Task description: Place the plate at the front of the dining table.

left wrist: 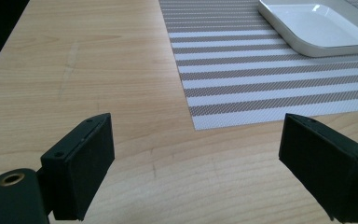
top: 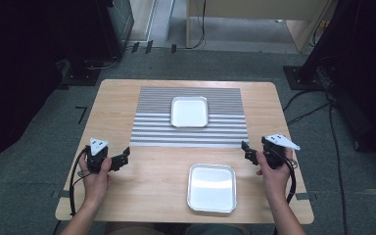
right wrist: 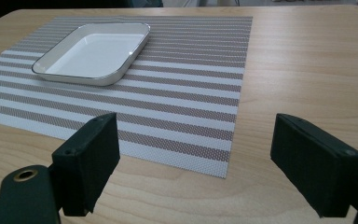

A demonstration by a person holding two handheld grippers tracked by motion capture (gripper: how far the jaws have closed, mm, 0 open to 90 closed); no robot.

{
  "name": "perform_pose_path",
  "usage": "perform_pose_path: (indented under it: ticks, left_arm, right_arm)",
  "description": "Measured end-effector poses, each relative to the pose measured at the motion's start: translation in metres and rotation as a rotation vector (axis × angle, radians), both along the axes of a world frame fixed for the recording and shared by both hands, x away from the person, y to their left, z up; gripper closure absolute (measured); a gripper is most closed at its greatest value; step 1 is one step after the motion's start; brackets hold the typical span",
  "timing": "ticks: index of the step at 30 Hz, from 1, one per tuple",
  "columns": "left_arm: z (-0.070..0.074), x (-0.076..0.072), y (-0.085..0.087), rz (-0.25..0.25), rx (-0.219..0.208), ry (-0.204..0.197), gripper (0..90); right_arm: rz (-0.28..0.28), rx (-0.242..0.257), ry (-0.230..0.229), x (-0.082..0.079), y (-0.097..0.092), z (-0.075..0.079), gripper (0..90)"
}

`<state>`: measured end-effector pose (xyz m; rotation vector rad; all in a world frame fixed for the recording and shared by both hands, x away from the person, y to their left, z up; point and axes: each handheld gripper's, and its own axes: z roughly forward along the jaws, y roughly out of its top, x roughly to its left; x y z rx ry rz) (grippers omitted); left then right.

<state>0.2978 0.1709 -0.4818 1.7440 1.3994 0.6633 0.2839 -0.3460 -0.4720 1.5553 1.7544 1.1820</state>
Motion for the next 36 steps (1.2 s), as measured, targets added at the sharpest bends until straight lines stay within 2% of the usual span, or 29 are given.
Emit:
perform_pose_path:
  ticks: [19,36]
  left_arm:
    - [-0.010,-0.023,0.020,0.007,0.011,0.017,10.3]
    - [-0.021,-0.040,0.051,0.065,0.004,0.039,10.3]
  right_arm:
    - [-0.037,-0.005,0.010,-0.027,-0.024,-0.013,16.0]
    - [-0.079,-0.007,0.028,-0.053,-0.051,-0.026,16.4]
